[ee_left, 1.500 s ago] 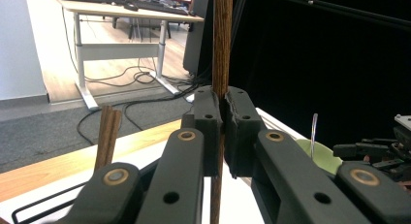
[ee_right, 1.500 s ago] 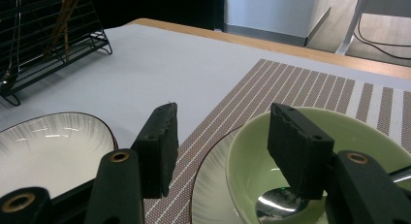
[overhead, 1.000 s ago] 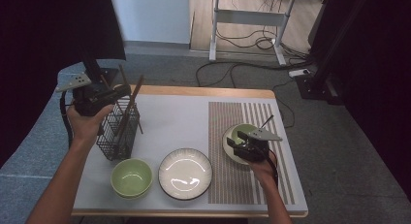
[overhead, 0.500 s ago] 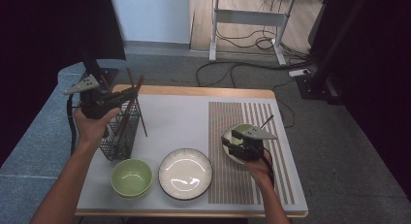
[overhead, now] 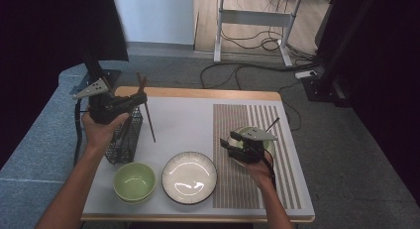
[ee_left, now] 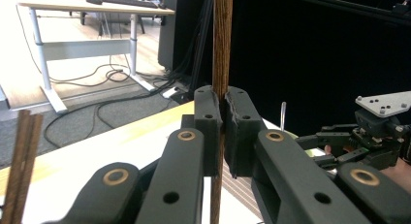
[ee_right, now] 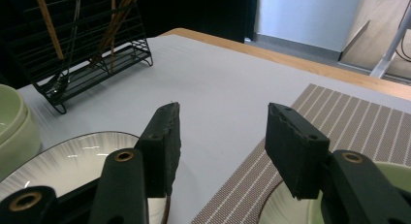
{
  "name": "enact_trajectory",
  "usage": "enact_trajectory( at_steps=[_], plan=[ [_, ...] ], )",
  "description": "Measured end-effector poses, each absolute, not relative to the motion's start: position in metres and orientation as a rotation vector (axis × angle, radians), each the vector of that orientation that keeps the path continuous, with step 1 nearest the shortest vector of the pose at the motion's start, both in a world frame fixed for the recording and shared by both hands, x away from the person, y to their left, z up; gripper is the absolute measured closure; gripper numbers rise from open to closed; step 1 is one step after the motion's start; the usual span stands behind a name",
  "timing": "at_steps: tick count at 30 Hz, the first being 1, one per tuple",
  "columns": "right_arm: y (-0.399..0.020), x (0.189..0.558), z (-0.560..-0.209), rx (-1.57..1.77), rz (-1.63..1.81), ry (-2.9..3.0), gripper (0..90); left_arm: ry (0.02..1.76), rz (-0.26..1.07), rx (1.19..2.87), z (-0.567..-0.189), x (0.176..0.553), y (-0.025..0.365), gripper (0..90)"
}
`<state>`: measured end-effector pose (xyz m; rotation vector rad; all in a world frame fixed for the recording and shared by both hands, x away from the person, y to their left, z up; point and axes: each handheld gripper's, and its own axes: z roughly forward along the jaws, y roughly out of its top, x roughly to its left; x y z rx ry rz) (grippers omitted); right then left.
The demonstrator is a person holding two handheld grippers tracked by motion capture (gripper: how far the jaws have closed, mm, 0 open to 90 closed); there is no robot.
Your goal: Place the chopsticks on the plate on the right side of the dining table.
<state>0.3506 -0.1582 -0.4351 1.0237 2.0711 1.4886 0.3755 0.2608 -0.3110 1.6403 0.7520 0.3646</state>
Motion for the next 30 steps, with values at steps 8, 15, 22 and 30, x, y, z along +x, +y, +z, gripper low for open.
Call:
enact_trajectory(
  at_steps=[8,15,22,30],
  plan=[
    [-0.146,0.351,-0.433,1.0,1.514,2.087,46.9,0.731,0.343,1.648,-0.315,0.375,0.249,84.7],
    [-0.136,0.349,-0.43,0.952,1.537,2.109,46.7,0.719,0.332,1.662,-0.317,0.374,0.241,84.6],
    [-0.127,0.35,-0.425,0.924,1.569,2.115,46.4,0.71,0.325,1.668,-0.317,0.373,0.232,84.7],
    [-0.119,0.351,-0.421,0.905,1.592,2.119,46.2,0.684,0.306,1.676,-0.32,0.372,0.218,84.6]
  ],
)
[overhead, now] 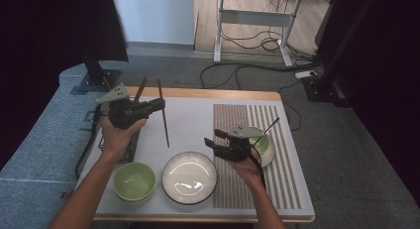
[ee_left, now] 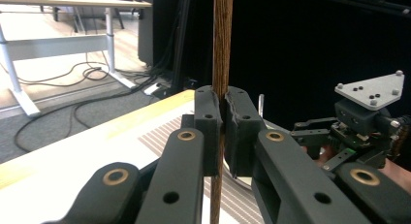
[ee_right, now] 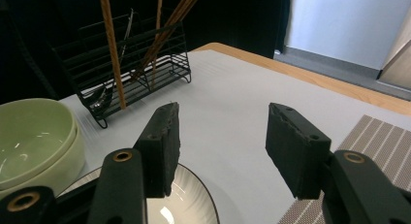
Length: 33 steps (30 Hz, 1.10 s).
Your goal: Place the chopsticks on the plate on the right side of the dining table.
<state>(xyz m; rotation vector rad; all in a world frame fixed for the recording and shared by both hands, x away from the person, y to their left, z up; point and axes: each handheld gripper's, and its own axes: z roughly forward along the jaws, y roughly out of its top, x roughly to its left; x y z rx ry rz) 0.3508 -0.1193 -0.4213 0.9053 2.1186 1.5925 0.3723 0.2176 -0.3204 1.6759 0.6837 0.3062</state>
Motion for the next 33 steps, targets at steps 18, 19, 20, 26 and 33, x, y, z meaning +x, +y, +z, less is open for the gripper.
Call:
enact_trajectory(
  at_steps=[18,19,20,26,33],
  plan=[
    [-0.098,0.354,-0.409,0.857,1.636,2.131,45.8,0.673,0.274,1.686,-0.326,0.373,0.202,84.6],
    [-0.097,0.354,-0.409,0.855,1.638,2.135,45.8,0.672,0.276,1.69,-0.326,0.373,0.201,84.6],
    [-0.096,0.354,-0.408,0.853,1.642,2.136,45.8,0.67,0.275,1.693,-0.326,0.373,0.2,84.6],
    [-0.088,0.355,-0.402,0.825,1.652,2.136,45.8,0.659,0.273,1.703,-0.328,0.373,0.193,84.6],
    [-0.08,0.355,-0.395,0.797,1.662,2.139,45.9,0.65,0.263,1.71,-0.33,0.373,0.184,84.6]
  ],
)
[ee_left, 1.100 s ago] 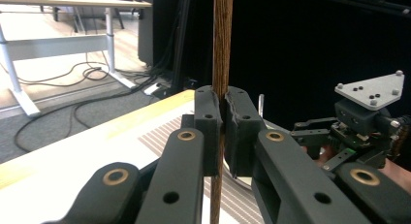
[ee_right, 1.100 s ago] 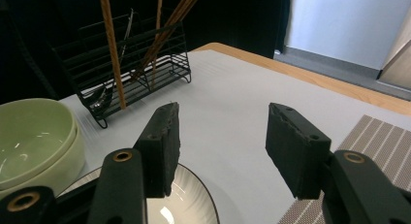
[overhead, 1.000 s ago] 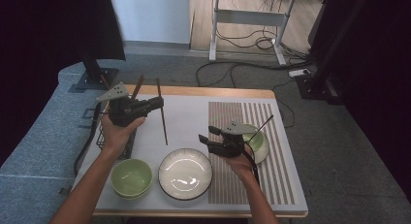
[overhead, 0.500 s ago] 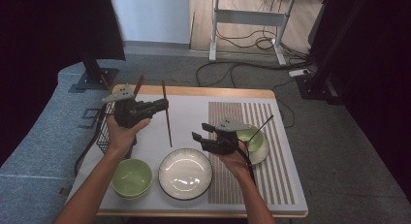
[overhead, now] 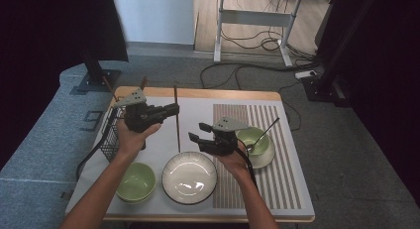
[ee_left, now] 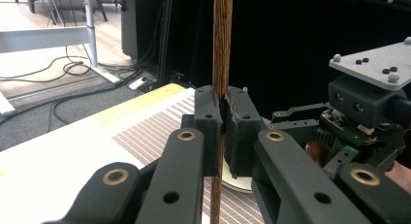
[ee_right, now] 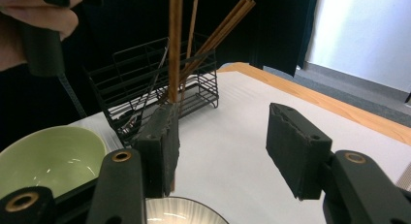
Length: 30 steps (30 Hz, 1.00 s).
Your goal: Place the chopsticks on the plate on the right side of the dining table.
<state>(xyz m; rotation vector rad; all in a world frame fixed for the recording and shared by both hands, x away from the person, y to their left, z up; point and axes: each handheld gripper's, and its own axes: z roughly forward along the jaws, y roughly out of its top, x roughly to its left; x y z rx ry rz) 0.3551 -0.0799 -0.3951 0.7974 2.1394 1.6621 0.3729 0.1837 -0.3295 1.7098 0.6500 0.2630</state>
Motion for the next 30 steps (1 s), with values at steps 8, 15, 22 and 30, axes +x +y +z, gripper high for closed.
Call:
enact_trajectory(
  at_steps=[8,15,22,30],
  plan=[
    [-0.071,0.357,-0.391,0.783,1.664,2.148,48.0,0.64,0.251,1.71,-0.332,0.374,0.176,84.6],
    [-0.066,0.358,-0.392,0.77,1.658,2.164,50.7,0.637,0.246,1.714,-0.335,0.374,0.172,84.6],
    [-0.061,0.36,-0.391,0.759,1.668,2.172,54.3,0.63,0.234,1.726,-0.34,0.373,0.166,84.6],
    [-0.057,0.362,-0.389,0.75,1.668,2.173,70.5,0.626,0.228,1.731,-0.342,0.373,0.163,84.4]
  ],
)
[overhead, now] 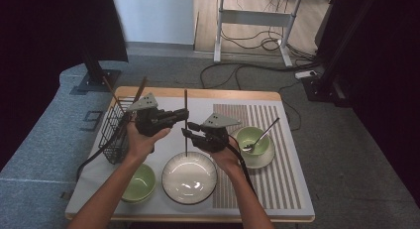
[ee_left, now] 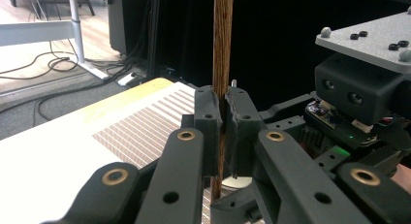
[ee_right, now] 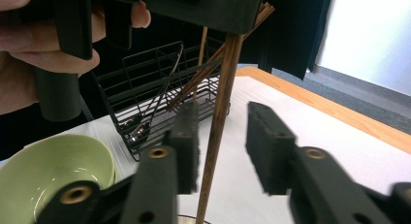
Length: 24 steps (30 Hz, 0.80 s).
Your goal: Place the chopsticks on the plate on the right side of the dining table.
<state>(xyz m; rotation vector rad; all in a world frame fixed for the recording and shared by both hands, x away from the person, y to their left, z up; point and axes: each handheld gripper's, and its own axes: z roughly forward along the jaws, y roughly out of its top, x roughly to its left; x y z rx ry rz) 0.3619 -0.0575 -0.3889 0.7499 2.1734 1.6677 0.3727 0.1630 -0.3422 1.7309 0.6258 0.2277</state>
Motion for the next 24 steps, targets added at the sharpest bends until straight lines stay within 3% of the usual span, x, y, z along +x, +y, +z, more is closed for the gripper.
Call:
enact_trajectory(
  at_steps=[7,11,15,24],
  plan=[
    [-0.057,0.363,-0.388,0.763,1.66,2.183,84.1,0.608,0.246,1.741,-0.343,0.371,0.163,80.8],
    [-0.062,0.365,-0.387,0.795,1.662,2.165,84.4,0.611,0.266,1.735,-0.34,0.368,0.171,65.6],
    [-0.069,0.365,-0.383,0.804,1.663,2.145,84.4,0.613,0.285,1.747,-0.34,0.365,0.178,57.3],
    [-0.077,0.367,-0.372,0.823,1.682,2.105,84.4,0.631,0.289,1.763,-0.352,0.366,0.182,47.8]
  ],
)
